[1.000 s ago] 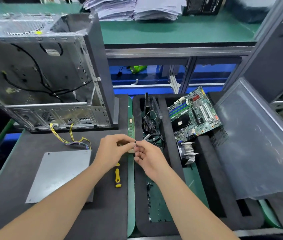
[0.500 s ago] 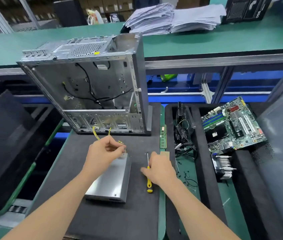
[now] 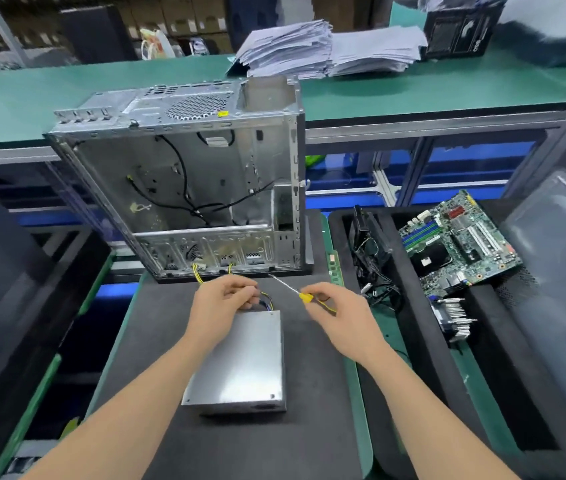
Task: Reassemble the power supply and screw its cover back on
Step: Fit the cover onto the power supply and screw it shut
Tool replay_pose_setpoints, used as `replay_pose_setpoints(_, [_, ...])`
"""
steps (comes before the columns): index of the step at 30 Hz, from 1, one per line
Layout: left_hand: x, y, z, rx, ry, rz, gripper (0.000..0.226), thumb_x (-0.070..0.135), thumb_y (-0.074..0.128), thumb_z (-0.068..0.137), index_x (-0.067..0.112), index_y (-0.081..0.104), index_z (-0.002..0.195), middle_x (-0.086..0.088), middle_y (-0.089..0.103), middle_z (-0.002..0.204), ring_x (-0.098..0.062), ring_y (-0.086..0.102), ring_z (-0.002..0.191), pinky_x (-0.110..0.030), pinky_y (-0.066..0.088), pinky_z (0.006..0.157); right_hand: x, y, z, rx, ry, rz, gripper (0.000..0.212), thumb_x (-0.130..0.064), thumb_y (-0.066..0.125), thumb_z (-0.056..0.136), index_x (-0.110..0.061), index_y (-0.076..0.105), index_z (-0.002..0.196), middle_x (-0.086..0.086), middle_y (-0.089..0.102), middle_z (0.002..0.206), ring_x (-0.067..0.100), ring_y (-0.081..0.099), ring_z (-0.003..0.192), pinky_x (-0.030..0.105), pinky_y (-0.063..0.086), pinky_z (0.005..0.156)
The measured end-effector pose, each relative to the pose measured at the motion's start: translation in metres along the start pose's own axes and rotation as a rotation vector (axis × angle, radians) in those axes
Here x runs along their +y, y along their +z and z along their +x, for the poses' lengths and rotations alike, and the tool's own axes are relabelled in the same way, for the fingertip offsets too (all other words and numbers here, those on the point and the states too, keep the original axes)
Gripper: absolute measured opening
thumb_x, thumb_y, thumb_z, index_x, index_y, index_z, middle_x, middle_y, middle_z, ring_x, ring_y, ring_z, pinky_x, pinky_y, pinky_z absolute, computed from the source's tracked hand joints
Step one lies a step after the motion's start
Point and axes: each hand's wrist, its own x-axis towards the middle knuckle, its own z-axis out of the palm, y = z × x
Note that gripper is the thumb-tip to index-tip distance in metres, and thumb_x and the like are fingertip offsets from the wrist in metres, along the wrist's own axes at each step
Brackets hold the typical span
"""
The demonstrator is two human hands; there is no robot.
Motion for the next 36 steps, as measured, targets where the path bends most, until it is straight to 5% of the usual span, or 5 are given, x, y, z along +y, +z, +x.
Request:
replay_pose_setpoints(8, [-0.008,0.007,0.008,-0.052,0.002,-0.115,0.018,-0.002,0.062,0.098,0.009,0.076,0.098,-0.009,0.079,0.086,-0.017,0.07,0.067,-0.025,0.059,0.062,-0.015,0.003,-0.01,0.063,-0.036,-0.106,0.022,-0.015,0.073,0.092,-0.034,0.074,0.104,-0.018,0.071,0.099,-0.001,0.063,0.096,0.009,0.045,0.08])
replay_pose_setpoints(18, [-0.015,0.004,0.007,-0.106,0.042,-0.08,0.018,-0.001,0.063,0.098,0.011,0.076,0.096,-0.008,0.079,0.086,-0.018,0.071,0.069,-0.025,0.058,0.063,-0.024,0.002,-0.013,0.052,-0.068,-0.289,0.024,-0.017,0.071,0.094,-0.035,0.073,0.111,-0.015,0.068,0.106,0.007,0.063,0.105,0.039,0.053,0.095])
replay_pose_setpoints(36, [-0.017,0.004,0.005,-0.117,0.095,-0.032,0.027,0.001,0.064,0.098,0.023,0.078,0.091,-0.005,0.079,0.087,-0.019,0.073,0.073,-0.022,0.057,0.065,-0.04,-0.01,-0.015,0.019,-0.113,-0.439,0.024,-0.019,0.07,0.097,-0.034,0.071,0.116,-0.015,0.065,0.109,0.008,0.06,0.106,0.039,0.052,0.094])
